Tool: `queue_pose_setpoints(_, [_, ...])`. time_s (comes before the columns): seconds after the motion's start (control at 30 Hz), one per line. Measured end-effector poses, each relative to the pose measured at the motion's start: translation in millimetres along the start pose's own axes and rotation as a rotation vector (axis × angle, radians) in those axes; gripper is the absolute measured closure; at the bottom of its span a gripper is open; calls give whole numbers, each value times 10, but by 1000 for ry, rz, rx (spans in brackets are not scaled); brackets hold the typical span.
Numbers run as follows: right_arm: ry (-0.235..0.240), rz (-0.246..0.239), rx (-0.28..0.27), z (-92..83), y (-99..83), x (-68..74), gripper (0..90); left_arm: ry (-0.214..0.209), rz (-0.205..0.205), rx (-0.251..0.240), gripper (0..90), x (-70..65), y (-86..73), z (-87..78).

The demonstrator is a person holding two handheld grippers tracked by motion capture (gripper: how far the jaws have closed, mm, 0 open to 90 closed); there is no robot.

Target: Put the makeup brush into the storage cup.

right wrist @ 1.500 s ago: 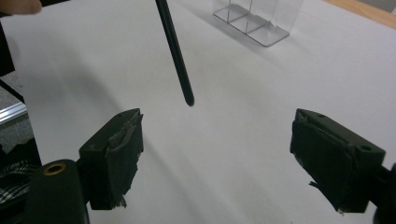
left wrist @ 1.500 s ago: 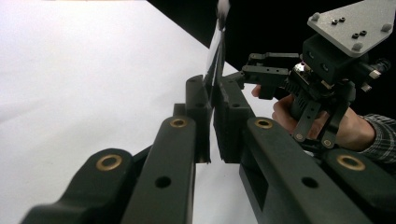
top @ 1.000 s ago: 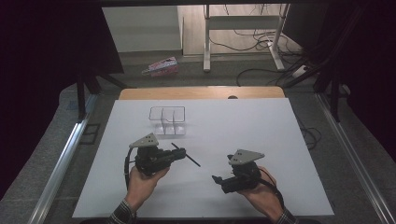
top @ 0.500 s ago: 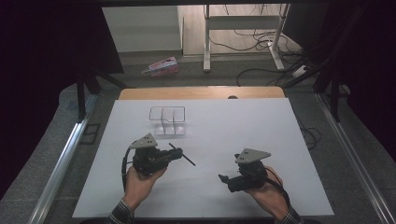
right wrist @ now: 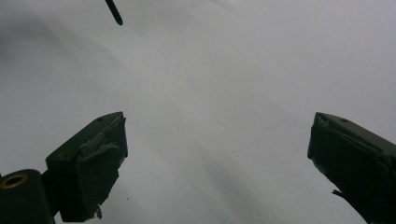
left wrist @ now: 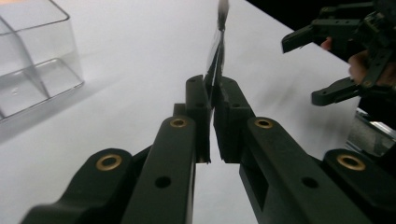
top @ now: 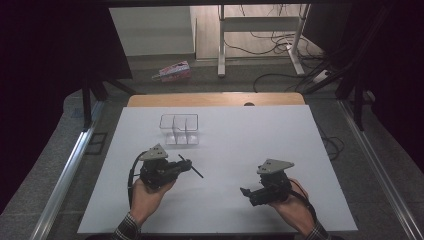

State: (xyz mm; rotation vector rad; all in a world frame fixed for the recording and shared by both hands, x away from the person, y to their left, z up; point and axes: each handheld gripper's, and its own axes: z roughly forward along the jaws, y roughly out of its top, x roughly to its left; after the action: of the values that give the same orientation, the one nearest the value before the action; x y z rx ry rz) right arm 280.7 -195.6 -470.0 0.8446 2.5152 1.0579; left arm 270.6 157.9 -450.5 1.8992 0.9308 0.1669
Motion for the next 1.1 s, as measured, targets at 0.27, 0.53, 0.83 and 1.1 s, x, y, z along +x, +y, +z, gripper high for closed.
queue_pose_setpoints(0.27, [-18,-5,14,-29,-38,-44,29,47,4,11,855,59,-6,-55])
queue_pose_setpoints(0.53, [-37,23,38,-95,-123,-149,6,100,8,10,856,149,-10,-123])
queue_pose_setpoints(0.83, [-32,62,71,-150,-263,-250,0,129,12,8,855,213,3,-150])
queue_pose_setpoints(1.1, [-35,75,63,-192,-303,-261,0,153,11,1,855,292,27,-197])
